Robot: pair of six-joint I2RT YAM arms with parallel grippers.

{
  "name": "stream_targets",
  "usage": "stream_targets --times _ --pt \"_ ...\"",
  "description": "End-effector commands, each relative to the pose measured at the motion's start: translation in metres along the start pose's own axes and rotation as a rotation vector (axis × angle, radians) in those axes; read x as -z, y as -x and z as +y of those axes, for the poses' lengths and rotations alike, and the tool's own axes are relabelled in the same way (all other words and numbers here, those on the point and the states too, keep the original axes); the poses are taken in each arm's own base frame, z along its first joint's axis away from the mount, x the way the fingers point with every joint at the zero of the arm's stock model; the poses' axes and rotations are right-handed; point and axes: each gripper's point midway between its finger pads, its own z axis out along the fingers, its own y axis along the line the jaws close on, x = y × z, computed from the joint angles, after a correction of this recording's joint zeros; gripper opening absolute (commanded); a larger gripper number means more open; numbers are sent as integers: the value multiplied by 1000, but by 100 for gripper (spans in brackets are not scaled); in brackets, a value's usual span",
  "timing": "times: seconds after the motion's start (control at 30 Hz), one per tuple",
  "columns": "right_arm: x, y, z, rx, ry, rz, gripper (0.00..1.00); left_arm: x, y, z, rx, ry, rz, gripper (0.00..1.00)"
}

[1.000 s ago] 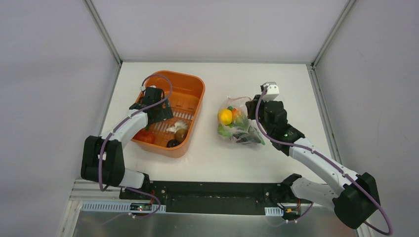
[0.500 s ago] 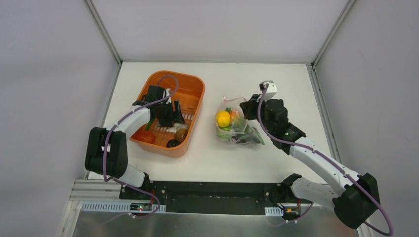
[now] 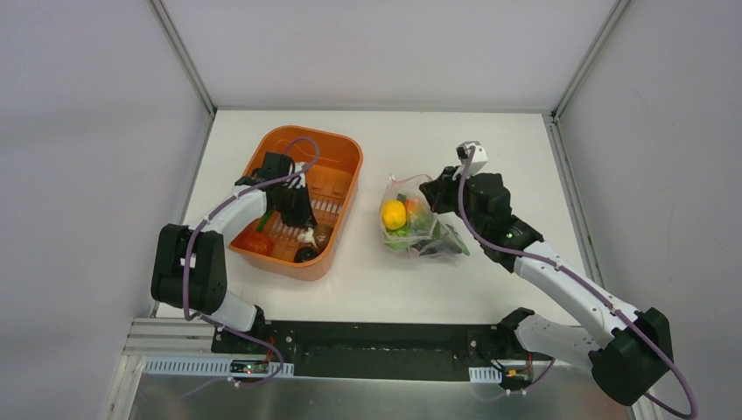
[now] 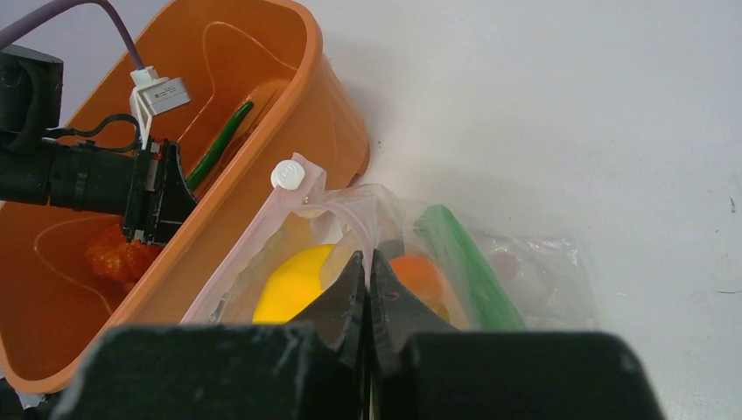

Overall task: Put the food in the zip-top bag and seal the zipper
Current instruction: Pick up the fake vegetable from the bin.

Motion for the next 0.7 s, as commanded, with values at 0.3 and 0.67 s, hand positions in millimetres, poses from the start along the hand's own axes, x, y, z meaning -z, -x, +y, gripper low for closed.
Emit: stream_targets --times 0.3,0.67 --pt "20 54 39 -38 150 -138 0 50 22 -12 -51 21 -206 0" --pt "32 51 34 -39 121 -120 0 119 45 -51 -71 -87 -425 0"
